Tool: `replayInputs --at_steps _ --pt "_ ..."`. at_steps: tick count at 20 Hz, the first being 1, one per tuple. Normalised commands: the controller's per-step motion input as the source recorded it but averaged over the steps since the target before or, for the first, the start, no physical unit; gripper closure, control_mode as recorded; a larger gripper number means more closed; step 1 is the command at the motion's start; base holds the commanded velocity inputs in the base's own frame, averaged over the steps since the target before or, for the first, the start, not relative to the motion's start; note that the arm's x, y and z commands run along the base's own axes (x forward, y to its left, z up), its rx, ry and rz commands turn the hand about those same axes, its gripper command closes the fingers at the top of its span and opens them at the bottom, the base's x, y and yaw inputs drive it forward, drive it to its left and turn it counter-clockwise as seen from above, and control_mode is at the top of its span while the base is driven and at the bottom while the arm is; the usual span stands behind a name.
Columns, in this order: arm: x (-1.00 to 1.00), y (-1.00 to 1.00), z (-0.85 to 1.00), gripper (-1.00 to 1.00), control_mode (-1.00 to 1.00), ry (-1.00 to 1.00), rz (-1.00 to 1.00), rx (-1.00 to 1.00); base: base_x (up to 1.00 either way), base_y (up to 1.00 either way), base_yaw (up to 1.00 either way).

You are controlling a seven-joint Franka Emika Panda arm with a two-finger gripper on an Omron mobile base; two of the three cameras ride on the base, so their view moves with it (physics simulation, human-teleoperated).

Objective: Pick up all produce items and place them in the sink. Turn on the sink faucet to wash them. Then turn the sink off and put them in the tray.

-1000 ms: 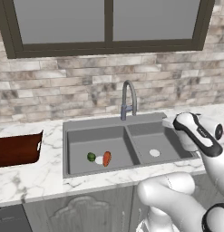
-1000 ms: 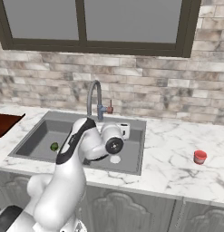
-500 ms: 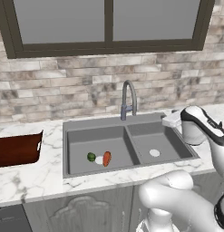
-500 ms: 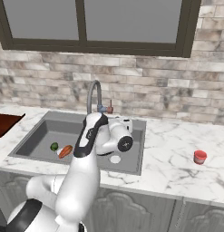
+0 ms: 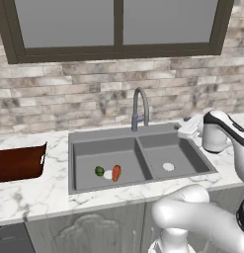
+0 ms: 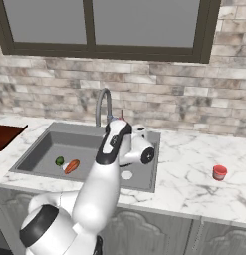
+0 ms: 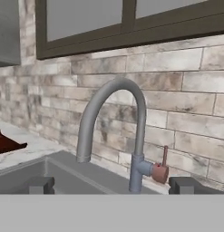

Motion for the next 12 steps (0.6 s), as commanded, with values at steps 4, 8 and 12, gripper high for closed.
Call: replayInputs --at_steps 4,8,12 --pt "0.07 0.01 0.09 -1.00 -1.00 0.00 0.08 -0.06 0.00 0.00 0.00" --pt "0.06 0.03 0.02 -1.00 -1.00 0.00 0.06 -0.05 0.00 0.00 0.00" --pt "0.08 0.08 0.00 -1.00 -1.00 0.00 0.03 -0.04 0.00 0.00 0.00"
